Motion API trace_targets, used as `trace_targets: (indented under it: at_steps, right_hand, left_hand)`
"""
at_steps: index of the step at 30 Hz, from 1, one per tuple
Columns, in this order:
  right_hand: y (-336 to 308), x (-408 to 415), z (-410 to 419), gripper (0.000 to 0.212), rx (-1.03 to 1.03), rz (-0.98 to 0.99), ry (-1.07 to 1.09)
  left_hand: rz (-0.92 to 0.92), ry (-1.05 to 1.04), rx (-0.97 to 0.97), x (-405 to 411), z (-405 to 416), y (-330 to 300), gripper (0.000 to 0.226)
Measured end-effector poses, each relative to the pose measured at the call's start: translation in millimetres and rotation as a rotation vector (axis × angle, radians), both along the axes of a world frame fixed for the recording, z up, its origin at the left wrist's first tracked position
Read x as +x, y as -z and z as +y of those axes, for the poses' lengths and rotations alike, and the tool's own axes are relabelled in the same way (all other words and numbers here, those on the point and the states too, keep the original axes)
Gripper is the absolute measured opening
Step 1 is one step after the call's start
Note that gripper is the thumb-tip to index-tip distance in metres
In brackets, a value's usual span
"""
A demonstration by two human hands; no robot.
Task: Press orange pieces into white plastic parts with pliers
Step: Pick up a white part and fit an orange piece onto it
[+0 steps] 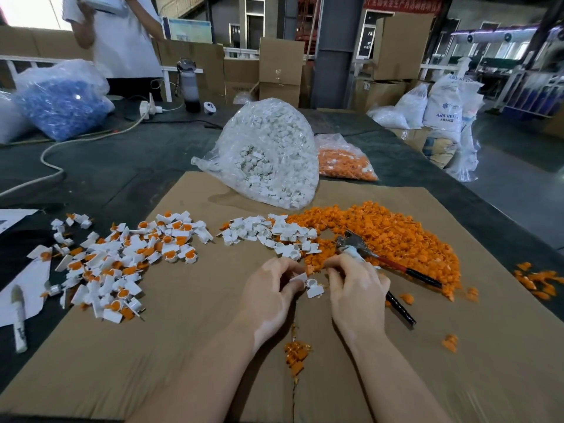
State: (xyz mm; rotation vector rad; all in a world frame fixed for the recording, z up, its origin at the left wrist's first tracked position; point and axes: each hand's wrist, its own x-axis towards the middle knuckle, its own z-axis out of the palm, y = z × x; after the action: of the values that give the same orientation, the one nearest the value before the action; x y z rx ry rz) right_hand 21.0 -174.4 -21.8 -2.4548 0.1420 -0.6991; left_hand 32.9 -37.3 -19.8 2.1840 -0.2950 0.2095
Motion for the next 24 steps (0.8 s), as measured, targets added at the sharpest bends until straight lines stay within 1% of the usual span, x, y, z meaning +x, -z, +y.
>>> trace_targets:
  at_steps: [5,9,11,14,16,18,21,24]
  right_hand:
    - [2.7,1.5,0.4,0.02,-0.093,0.047,0.022]
    - [4.1,2.1,3.4,0.017,-0.114,-0.042,-0.002]
    - [4.7,2.4,4.1,0.018,-0.128,-0.05,0.006]
    - [3.0,4.2,4.4,0.023,-0.199,-0.012,-0.008]
    - [1.9,5.5,5.6,0.03,-0.319,0.075,-0.059]
    - [2.2,6.8,5.8,0.031,-0.401,0.127,-0.076]
    - [0.7,5.2,8.2,0.018,-0.428,0.117,-0.033]
    - [3.3,6.0,7.7,0.024,-0.391,0.051,-0.016]
  left_hand:
    - [0.011,-0.029,-0.011,1.2,-0.9,1.6,0.013]
    - [0.037,-0.166,-0.101,3.2,-0.3,3.2,0.01]
    - [0.046,-0.208,-0.118,4.2,0.4,4.0,0.011]
    - [0.04,-0.202,-0.095,5.2,0.3,5.8,0.013]
    - [0.033,-0.194,-0.082,5.4,0.3,6.6,0.012]
    - [0.041,-0.186,-0.079,5.3,0.5,7.4,0.01]
    - [0.054,-0.173,-0.078,4.5,1.3,7.5,0.012]
    - [0.046,-0.155,-0.084,3.3,1.3,5.9,0.017]
